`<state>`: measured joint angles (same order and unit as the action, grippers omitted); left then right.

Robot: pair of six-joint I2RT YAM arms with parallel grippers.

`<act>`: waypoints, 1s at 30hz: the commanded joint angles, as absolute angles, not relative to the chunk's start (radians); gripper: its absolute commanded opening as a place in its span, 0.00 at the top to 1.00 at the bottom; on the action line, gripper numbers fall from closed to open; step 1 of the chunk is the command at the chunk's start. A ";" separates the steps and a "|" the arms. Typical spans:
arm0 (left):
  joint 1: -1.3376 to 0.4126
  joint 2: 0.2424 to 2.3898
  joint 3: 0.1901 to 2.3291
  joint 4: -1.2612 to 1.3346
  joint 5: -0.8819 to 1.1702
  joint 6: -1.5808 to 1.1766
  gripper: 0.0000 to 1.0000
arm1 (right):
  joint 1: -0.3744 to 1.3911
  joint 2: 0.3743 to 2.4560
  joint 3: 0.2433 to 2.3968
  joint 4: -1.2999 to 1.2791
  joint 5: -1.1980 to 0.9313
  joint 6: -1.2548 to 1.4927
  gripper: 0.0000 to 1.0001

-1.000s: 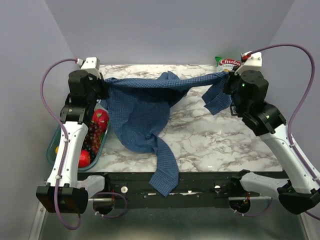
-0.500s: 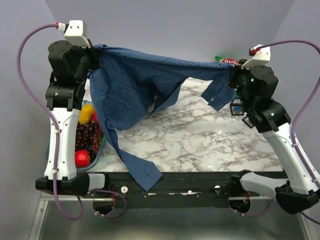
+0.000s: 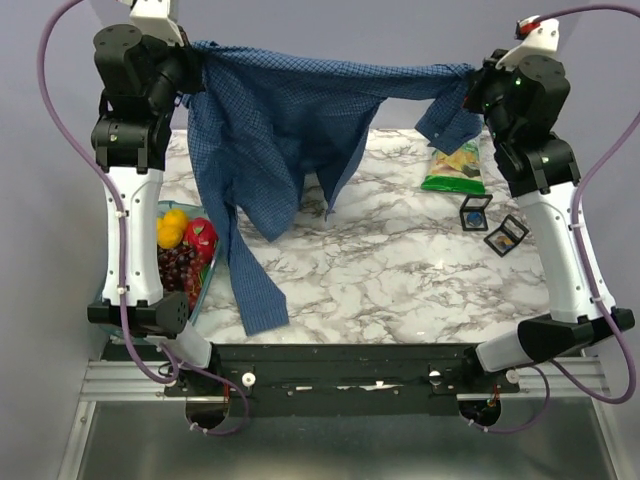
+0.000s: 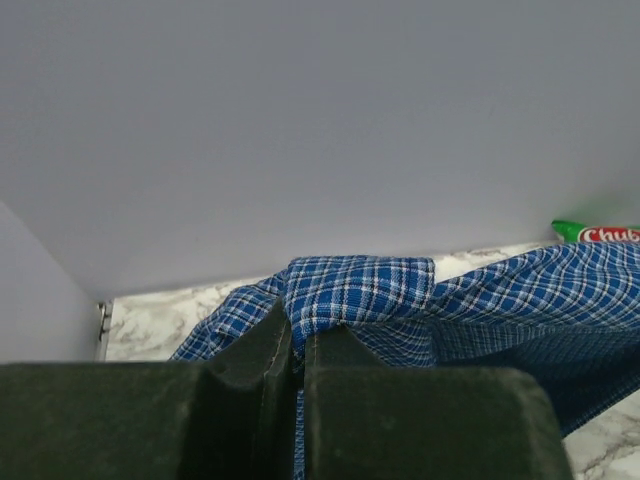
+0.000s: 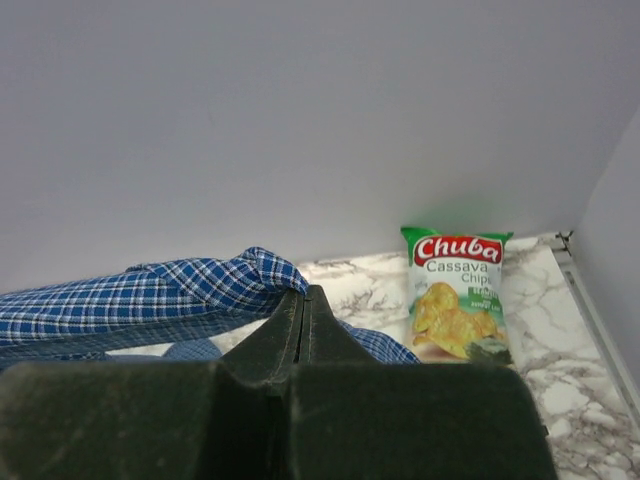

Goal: Pin the brooch onto the clothing
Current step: Flatten out the clothes at the center of the board.

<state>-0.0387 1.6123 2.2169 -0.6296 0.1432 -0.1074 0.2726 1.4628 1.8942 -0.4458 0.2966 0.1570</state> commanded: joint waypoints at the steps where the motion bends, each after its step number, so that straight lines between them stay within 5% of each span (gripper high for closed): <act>1: -0.051 1.551 2.229 -0.551 0.210 -0.072 1.00 | 0.252 1.437 1.964 -0.469 0.281 0.135 0.99; 13: -0.245 1.163 1.256 -0.351 0.111 -0.133 1.00 | 0.250 1.123 1.222 -0.344 0.197 0.363 0.99; 20: -0.258 1.059 0.965 -0.373 0.107 -0.187 1.00 | 0.262 1.144 0.868 -0.246 -0.167 0.523 0.99; 30: -0.256 0.953 0.830 -0.339 0.065 -0.135 1.00 | 0.626 1.236 0.749 -0.183 -0.114 0.643 0.99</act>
<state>-0.2569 0.9619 0.8482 -0.3820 0.1192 -0.1543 0.5137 1.2247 0.7773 -0.2642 -0.0811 0.5465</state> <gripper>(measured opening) 0.101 0.013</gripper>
